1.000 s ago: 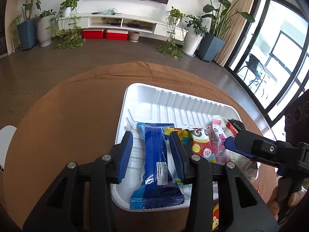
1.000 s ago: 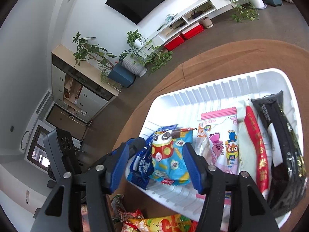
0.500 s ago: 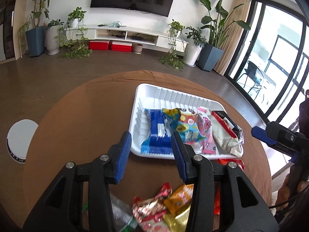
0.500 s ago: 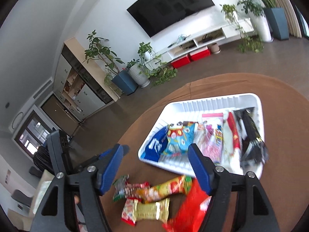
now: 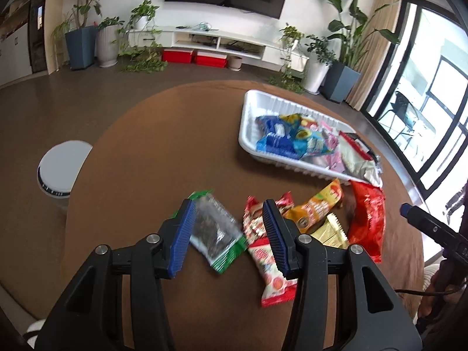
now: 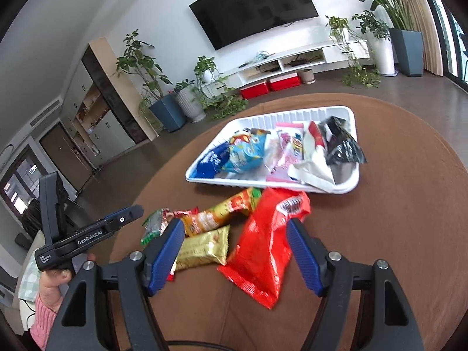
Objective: Organize snacks
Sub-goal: 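Move both tools back over the remaining snacks on the table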
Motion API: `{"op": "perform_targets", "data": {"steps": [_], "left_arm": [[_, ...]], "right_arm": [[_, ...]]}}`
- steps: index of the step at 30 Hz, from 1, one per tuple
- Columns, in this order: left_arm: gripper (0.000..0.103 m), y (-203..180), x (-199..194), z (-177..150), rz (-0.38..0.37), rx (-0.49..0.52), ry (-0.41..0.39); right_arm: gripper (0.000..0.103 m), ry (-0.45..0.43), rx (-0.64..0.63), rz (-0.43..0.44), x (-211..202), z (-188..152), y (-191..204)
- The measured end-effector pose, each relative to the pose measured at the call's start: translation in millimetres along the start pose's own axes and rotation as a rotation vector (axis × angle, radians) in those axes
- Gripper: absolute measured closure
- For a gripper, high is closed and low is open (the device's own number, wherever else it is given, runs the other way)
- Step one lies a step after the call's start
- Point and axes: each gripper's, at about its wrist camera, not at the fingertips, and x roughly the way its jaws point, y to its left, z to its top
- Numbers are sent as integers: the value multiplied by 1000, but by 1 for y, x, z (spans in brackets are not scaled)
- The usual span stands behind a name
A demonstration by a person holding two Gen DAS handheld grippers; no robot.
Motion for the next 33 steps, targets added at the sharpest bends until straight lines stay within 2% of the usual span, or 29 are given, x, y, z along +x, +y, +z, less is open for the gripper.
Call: {"op": "perform_targets", "data": {"steps": [6,10,18,33], "left_arm": [[57,10,7,-15,30,-38,42],[54,8,11,-13,33,-51,50],[53,11,32,-6,54,-82,86],[53,9,61,2,94,-62,96]], "right_arm": [[28,-6,-23,-18,-2,-10,5],[28,9,-31,-23,3,-13,9],[28,15,-34,-23,5,-16,11],[26,27,-36,-49,9,-18,10]]}}
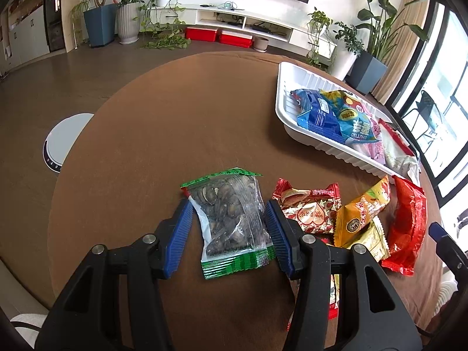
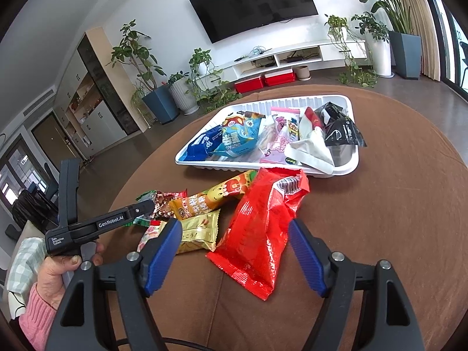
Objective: Organize snacks
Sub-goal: 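Move both tools back over the remaining snacks on the table, then grasp the clear green-trimmed seed bag with the left tool while the right tool grasps the red bag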
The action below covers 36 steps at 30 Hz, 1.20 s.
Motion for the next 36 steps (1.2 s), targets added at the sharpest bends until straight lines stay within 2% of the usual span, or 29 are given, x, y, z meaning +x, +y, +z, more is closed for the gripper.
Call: {"op": "perform_targets", "data": {"steps": [8,19,21,23,25,28,31,36], "left_arm": [[54,-4,4,-2,-3,22,-6],[68,-7,6,-4,-38,51,-15],[68,-6,6,-5,-41,53,-17],[68,-6,6,-5,-44,52,-18],[68,-5,6,-5,-45,53,-20],[70,-4,6,-5,-56,53,-20],[72,-3,6,-6,-77,46,-16],[75,-1,4,-8,-113,36,-7]], "right_arm": [[26,9,-2,-34,9,6,-2],[26,79,20,-104,44,11,-6],[28,92,28,-105,49,12,-8],[37,109,35,-112,55,13,-10],[40,102,38,-110,55,11,-12],[45,102,50,-87,53,10,-16],[58,106,124,-11,51,9,-30],[61,120,289,136,45,4,-57]]}}
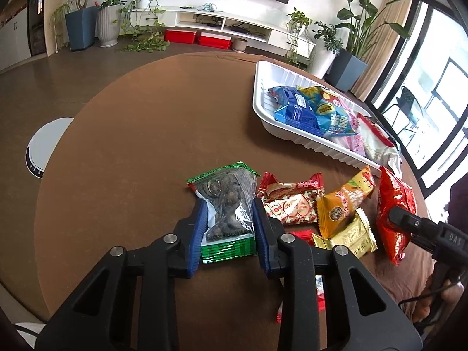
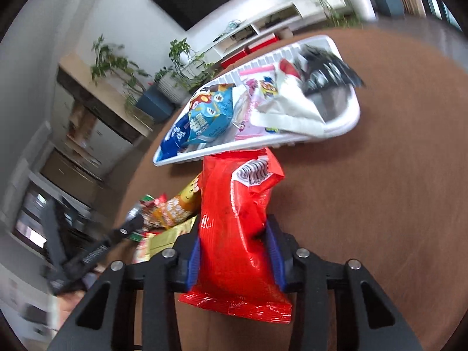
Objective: Organize snacks
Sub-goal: 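Grasp the clear green-trimmed seed bag with the left tool while the right tool grasps the red bag, then lift both bags and carry them over the white tray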
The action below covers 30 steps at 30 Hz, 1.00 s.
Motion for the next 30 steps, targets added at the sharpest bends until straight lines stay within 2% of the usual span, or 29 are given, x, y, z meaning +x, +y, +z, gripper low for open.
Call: {"op": "perform_targets", "data": {"steps": [2,9,20,30], "left_arm": [[76,1,-1,-1,-9,-9,3],[76,6,-11,-3,-29,-46,-14],[76,8,-38,-9,-58,-71,-49],[76,-5,-54,-8,-86,-48,-74]], "right_arm": [[62,8,70,68,-3,-2,-12],[62,18,196,213,-10,-10,-28],[62,23,265,316,-17,-23,-36],[62,25,281,380,-18,-10,-26]]}}
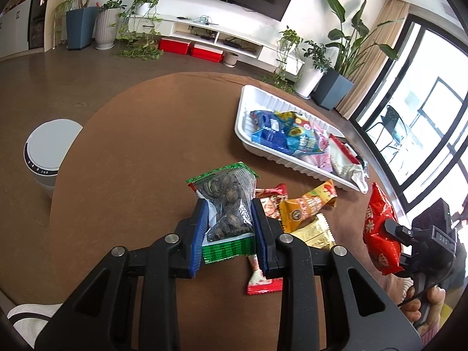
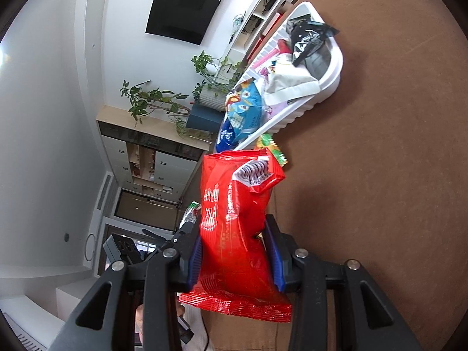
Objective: Organize snacks
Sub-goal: 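Lift both bags and carry them over the white tray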
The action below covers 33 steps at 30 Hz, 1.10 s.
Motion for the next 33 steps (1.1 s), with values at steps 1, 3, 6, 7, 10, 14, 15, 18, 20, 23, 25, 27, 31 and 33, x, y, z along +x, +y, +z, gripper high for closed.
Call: {"op": "perform_targets", "data": {"steps": [1,3,6,7,10,14,15,18,20,23,25,27,31,33], "left_arm": [[76,-2,-1,1,-2,4,-1],[76,-6,-2,2,-7,11,-3],[76,-11,-2,4,-19,18,-2],[76,-13,-2,5,-23,22,-2],[76,-19,-1,9,-35,33,-4],[76,-27,1,17,-53,47,0],[76,-30,2,18,-57,52,1],[76,-37,7,24,-70,66,7],[76,-43,9,28,-75,80,9],[76,-50,15,34,-89,91,16],[76,-56,19,38,-97,99,22],[76,-62,24,44,-105,109,28],[76,-72,37,53,-118,126,43],[76,-77,42,57,-124,137,51]], "right_arm": [[62,2,1,7,1,1,1],[62,5,1,16,2,2,4],[62,9,4,29,3,4,6],[62,10,4,32,4,5,7],[62,13,-1,36,4,10,9],[62,8,-13,41,-1,13,12],[62,7,-16,44,0,16,14],[62,3,-22,49,0,20,15],[62,0,-21,53,1,26,16],[62,-4,-27,52,1,32,17],[62,-8,-29,53,1,35,18],[62,-17,-31,49,1,43,20],[62,-35,-30,45,-1,51,20],[62,-42,-21,44,-2,57,18]]}}
